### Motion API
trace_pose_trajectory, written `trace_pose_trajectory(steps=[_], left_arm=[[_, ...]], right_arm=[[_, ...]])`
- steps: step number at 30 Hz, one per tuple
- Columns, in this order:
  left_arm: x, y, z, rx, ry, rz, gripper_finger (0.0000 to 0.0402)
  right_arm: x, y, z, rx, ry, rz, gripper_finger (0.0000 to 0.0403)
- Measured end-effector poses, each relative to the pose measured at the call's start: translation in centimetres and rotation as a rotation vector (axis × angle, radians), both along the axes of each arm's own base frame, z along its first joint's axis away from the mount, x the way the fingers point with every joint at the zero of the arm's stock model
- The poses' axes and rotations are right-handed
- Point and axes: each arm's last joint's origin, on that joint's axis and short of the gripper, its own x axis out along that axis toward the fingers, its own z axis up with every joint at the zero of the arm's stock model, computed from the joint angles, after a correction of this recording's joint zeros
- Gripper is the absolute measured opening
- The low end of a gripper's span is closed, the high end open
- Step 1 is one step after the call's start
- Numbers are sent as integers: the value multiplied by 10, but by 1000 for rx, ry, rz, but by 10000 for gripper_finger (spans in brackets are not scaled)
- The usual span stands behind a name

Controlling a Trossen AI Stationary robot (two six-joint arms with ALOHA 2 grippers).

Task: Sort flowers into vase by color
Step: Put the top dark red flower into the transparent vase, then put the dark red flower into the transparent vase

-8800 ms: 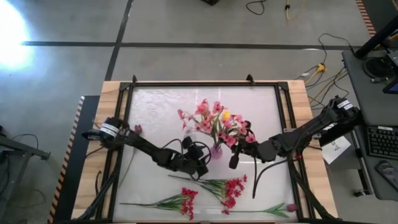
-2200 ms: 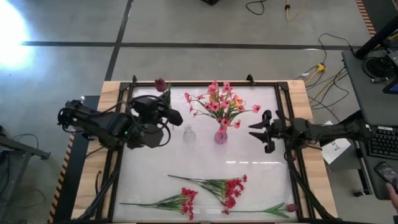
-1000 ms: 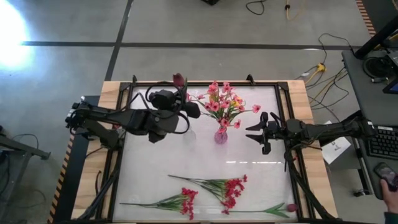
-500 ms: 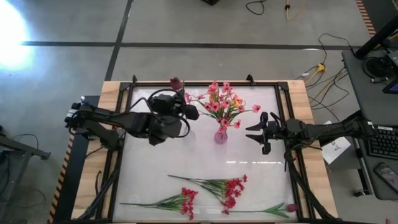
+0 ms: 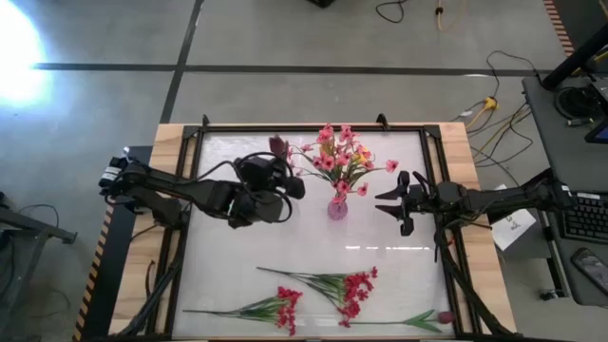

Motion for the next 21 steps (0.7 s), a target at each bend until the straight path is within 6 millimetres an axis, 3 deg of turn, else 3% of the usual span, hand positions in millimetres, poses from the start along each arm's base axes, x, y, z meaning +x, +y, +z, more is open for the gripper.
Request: trace_pose_trajectory(steps=[5, 13, 21], left_arm=[[-2, 0, 0, 21, 172, -94, 89], [-30, 1, 26, -69, 486, -326, 204], [-40, -7, 35, -133, 591, -466, 250]], right_arm=[[0, 0, 0, 1, -1, 0, 125], [0, 0, 1, -1, -6, -1, 125], [0, -1, 3, -66, -31, -6, 125]])
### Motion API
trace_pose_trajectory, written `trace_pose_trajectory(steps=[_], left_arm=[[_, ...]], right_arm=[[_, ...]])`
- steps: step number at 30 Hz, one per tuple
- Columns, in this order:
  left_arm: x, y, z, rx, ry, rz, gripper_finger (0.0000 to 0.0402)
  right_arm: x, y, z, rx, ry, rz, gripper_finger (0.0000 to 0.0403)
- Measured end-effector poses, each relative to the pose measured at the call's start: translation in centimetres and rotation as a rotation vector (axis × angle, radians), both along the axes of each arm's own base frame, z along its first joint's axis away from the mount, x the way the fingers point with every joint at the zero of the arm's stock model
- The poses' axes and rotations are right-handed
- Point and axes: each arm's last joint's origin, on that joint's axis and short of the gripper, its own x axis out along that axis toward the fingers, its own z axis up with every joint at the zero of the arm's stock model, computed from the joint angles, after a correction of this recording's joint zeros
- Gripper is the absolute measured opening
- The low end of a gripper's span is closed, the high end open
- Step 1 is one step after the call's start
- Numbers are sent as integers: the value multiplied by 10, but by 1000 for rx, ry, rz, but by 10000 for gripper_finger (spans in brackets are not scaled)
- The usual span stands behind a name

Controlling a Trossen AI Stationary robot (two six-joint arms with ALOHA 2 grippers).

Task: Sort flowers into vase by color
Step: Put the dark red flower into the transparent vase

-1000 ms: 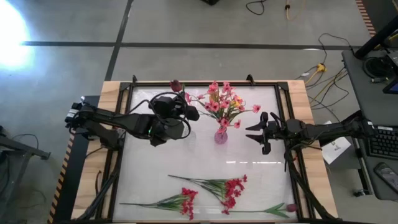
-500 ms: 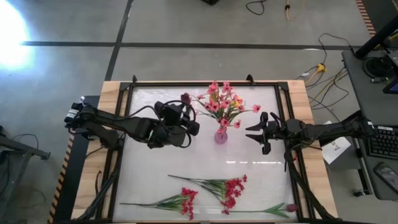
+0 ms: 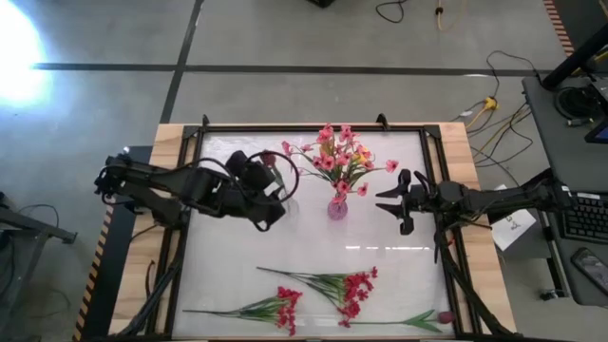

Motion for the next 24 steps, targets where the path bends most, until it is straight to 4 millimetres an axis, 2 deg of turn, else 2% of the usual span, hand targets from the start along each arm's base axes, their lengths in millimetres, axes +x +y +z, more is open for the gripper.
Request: trace_pose_trajectory(steps=[2, 4, 8, 13, 15, 18, 24], left_arm=[[-1, -3, 3, -29, 5, -42, 251], [-2, -8, 10, -52, 8, -96, 251], [-9, -24, 32, -69, -14, -243, 252], [-13, -57, 43, -18, -56, -471, 252], [-12, -68, 41, 5, -55, -525, 252], [-10, -80, 31, 36, -28, -545, 252], [-1, -87, -6, 56, 77, -538, 252]], right_arm=[[0, 0, 0, 40, -5, 3, 125], [0, 0, 2, 160, -25, -1, 125], [0, 0, 12, 369, -114, 5, 125], [5, 1, 32, 409, -151, 16, 125], [10, 3, 38, 453, -119, 24, 125], [20, 14, 44, 477, 17, 66, 125], [34, 59, 61, 517, 412, 155, 125]])
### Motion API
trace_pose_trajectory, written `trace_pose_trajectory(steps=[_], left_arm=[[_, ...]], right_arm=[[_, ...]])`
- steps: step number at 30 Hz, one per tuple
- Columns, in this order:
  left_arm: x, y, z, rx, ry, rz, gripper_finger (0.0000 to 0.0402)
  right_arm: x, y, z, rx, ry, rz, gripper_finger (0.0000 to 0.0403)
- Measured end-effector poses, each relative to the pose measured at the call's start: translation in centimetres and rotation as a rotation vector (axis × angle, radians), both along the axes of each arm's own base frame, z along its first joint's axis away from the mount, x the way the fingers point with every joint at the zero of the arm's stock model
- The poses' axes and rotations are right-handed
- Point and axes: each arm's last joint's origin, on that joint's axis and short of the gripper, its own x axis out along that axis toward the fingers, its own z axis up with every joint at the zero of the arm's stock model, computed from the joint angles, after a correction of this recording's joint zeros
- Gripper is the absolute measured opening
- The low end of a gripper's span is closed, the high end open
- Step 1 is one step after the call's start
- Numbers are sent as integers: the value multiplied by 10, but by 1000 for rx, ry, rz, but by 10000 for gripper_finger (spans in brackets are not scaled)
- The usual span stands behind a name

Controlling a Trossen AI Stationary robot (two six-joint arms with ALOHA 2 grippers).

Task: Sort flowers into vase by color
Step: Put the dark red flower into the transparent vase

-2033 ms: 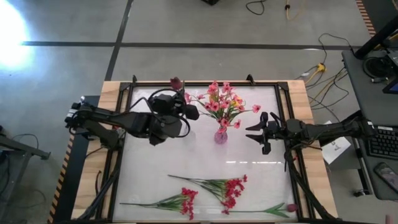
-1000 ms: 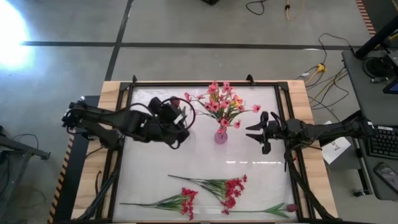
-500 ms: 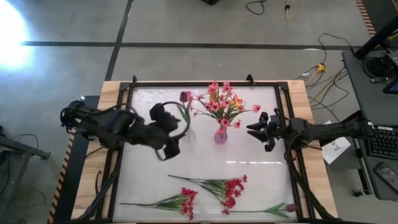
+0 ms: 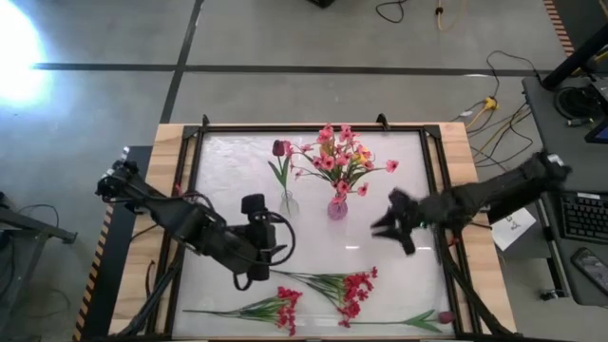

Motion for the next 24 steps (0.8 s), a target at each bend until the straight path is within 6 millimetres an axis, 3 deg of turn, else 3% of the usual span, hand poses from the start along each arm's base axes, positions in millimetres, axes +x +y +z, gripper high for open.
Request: trace_pose_trajectory(steps=[5, 10, 17, 24], left_arm=[[8, -5, -18, 2, -6, -6, 252], [17, -9, -24, 32, -28, -41, 252], [27, -12, -29, 93, -34, -63, 252], [31, -11, -33, 127, -12, -80, 252]], right_arm=[[-5, 56, 14, 22, 251, 51, 125], [-14, 110, 12, -24, 503, 47, 125], [-15, 173, -9, -109, 934, 90, 154], [-6, 221, -37, -108, 1211, 152, 193]])
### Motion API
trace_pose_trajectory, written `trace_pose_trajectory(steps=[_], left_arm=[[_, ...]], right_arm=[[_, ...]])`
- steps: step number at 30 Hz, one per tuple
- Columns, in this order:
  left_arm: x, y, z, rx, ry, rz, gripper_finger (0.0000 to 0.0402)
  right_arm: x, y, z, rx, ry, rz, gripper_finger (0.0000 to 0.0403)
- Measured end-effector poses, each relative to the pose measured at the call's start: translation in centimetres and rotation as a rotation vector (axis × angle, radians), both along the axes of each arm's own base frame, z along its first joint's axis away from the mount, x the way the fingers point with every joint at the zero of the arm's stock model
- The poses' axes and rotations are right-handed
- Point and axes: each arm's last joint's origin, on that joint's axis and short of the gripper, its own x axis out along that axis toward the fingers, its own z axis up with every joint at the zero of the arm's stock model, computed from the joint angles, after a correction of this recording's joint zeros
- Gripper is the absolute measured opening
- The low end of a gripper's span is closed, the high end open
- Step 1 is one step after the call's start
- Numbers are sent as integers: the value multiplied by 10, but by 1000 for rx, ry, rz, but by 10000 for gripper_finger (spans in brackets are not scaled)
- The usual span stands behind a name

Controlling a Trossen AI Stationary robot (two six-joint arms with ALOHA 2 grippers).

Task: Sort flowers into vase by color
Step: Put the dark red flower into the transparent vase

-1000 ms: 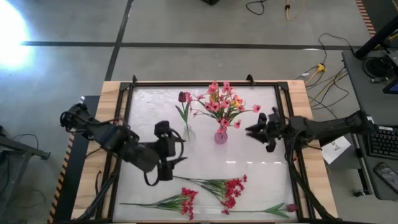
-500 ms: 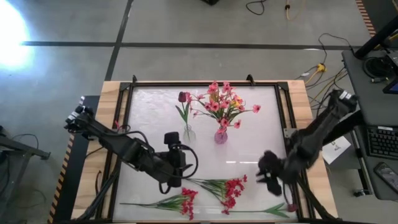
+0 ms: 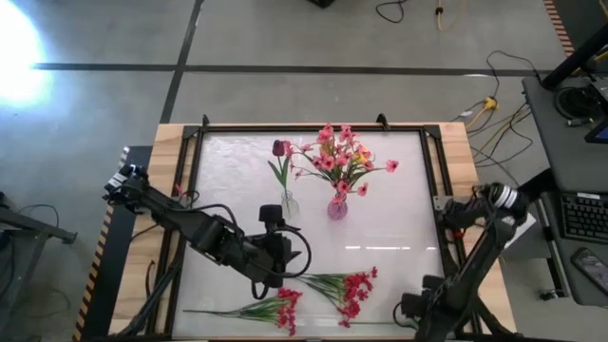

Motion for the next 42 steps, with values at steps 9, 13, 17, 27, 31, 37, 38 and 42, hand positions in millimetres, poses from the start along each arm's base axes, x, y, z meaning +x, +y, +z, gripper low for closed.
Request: trace_pose_trajectory(steps=[9, 13, 17, 27, 31, 37, 38, 42], left_arm=[[19, 25, -9, -174, 79, -177, 232], [25, 38, -22, -200, 84, -166, 218], [32, 39, -35, -292, 46, -245, 208], [37, 39, -67, -481, -83, -272, 201], [38, 46, -80, -607, -114, -260, 201], [41, 64, -91, -869, -154, -158, 201], [42, 67, -91, -914, -151, -120, 201], [44, 73, -90, -987, -164, -63, 201]], right_arm=[[6, 16, -38, -73, 66, 30, 180], [7, 19, -46, -80, 74, 72, 152], [6, 19, -47, -76, 59, 134, 94], [10, 6, -25, -236, 73, 432, 12], [15, -9, 15, -503, 77, 737, 12], [41, -18, 37, -807, -126, 1329, 12], [47, -21, 38, -866, -129, 1409, 12], [70, -38, 39, -1167, -50, 1608, 12]])
